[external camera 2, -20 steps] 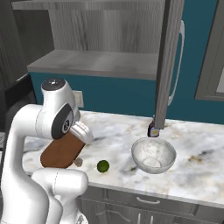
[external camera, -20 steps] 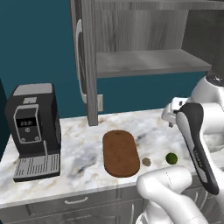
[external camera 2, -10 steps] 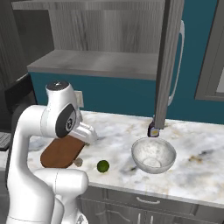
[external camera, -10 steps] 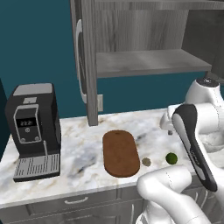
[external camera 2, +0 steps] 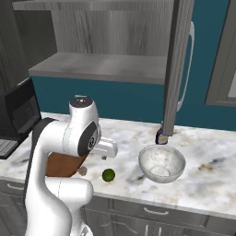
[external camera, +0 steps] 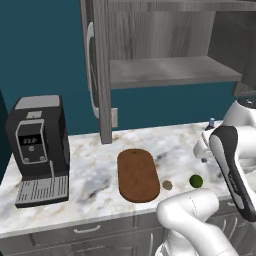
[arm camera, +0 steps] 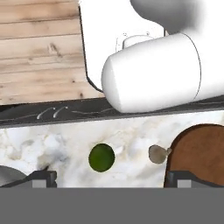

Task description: Open the cabinet. Place the bowl and condiment on the counter. Then place the lime and garlic on the cutting board.

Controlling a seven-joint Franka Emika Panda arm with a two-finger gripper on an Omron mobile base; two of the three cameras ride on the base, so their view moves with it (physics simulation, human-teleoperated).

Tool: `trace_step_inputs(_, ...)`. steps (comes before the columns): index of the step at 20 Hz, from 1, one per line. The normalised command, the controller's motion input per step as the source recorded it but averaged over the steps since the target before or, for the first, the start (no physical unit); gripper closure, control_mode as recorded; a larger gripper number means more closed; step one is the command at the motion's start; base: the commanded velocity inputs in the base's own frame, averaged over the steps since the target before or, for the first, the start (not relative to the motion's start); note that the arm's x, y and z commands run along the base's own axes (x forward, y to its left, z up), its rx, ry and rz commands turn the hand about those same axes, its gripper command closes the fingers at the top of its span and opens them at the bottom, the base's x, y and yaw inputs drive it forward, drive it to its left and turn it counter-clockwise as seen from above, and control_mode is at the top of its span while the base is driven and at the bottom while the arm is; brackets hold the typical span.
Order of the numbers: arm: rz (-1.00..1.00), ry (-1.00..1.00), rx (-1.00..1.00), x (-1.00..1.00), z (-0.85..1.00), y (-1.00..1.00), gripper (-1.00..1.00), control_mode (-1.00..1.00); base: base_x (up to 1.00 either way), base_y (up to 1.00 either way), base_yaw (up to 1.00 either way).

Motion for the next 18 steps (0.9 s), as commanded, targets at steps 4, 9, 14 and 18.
trace_step_inputs(4, 0.15, 0.0, -0.04, 0.0, -0.13, 0.03, -1.0, -1.0, 0.0, 0.0, 0.0)
trace_step_inputs(9, 0.08, 0.01, -0.06, 0.0, -0.23, 0.11, -1.0, -1.0, 0.0, 0.0, 0.0)
trace_step_inputs(14, -0.12, 0.06, 0.0, 0.0, -0.06, 0.0, -1.0, -1.0, 0.0, 0.0, 0.0)
trace_step_inputs(18, -0.12, 0.07, 0.0, 0.0, -0.08, 0.0, -1.0, -1.0, 0.0, 0.0, 0.0)
